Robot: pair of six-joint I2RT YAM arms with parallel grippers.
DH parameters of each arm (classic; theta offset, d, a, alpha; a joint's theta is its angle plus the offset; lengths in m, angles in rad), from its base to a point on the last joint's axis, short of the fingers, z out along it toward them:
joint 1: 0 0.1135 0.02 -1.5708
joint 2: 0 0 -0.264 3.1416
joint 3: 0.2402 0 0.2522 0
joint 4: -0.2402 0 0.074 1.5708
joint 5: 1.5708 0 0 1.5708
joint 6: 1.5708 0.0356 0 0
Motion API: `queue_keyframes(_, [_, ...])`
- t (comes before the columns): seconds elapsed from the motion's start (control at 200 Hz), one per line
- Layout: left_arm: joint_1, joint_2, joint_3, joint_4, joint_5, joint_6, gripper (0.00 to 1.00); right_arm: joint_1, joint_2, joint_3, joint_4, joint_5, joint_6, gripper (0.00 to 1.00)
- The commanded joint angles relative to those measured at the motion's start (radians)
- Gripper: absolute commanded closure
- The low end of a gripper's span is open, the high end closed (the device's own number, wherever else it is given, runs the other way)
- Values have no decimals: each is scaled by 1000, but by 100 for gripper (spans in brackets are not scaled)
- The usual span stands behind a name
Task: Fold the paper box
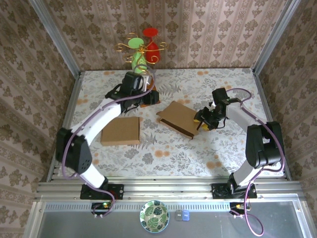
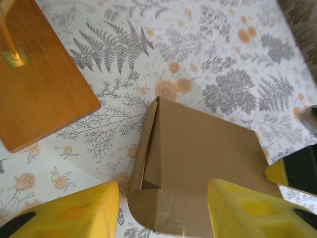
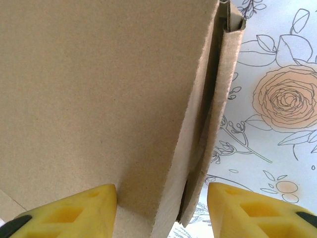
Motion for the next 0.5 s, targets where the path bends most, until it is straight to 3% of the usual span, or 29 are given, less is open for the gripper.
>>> queue_keyframes(0.0, [3,86,59,-121,55,78,49,5,22,-14,-16,35,-44,47])
queue_keyframes(0.495, [-19,275,103,-58,127,91,49,5,73,-9,-42,92,-145,54])
